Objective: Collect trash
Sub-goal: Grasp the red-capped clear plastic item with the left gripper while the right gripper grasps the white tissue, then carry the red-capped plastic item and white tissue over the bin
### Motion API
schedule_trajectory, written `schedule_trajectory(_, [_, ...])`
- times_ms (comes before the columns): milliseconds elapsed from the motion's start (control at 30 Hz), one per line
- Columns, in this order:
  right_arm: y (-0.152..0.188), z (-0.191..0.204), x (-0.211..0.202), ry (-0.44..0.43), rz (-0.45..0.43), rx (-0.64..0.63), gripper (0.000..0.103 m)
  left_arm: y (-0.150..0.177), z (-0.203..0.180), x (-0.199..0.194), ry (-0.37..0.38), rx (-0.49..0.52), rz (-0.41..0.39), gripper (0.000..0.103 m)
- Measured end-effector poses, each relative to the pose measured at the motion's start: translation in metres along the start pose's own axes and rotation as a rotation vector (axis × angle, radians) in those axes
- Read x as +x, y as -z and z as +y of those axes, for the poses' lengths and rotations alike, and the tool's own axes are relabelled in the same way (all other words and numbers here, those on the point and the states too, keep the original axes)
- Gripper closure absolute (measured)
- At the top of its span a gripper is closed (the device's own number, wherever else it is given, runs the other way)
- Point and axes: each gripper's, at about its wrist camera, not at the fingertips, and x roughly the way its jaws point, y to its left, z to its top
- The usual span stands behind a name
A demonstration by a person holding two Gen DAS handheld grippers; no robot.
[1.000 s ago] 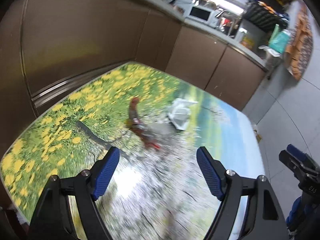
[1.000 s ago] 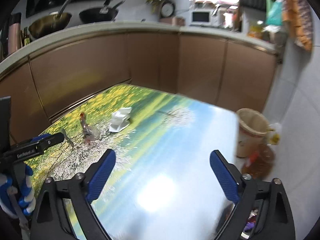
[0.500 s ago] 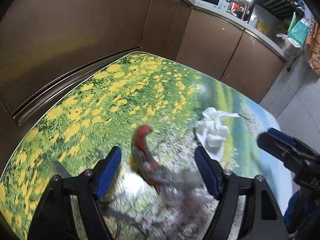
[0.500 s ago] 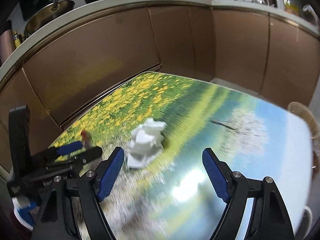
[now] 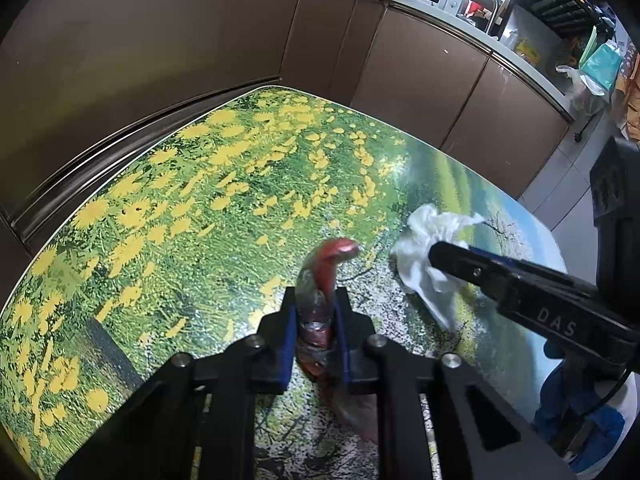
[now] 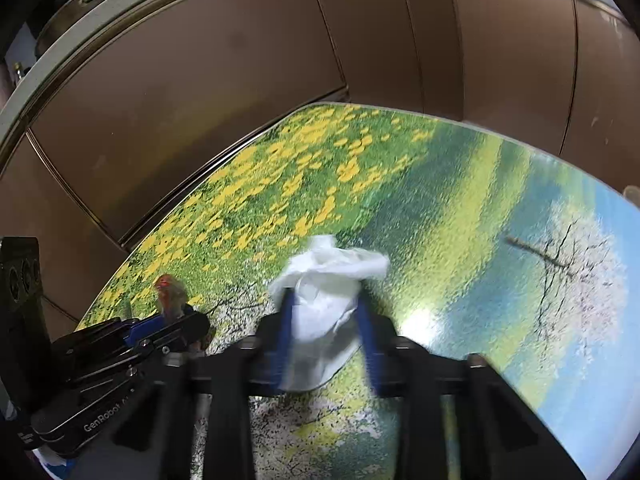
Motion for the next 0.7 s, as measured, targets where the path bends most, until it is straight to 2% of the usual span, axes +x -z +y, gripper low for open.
schedule_trajectory(33, [0.001,0.000,-0.002,-0.006,0.001,0.001,0.087,0.001,0.000,-0.001,0.011,-0.012,0.002,0.088])
schedule_trajectory(267, [0.022,0.008,-0.047,-0.031,-0.029,-0.012,0.090,0.009,-0.007,-0.029,0.039,-0.034,-0.017,0.089])
schedule_trajectory(500, [0.058,0.011,-0.125,-0.022,-0.110,-0.004,0.090,0.017,-0.025,-0.083,0.047,0.002,-0.059,0.089])
schedule_trajectory(700, [0.098,-0.009,-0.203,0.025,-0.213,0.039,0.090,0.028,-0.065,-0.122,0.078,0.059,-0.079,0.089])
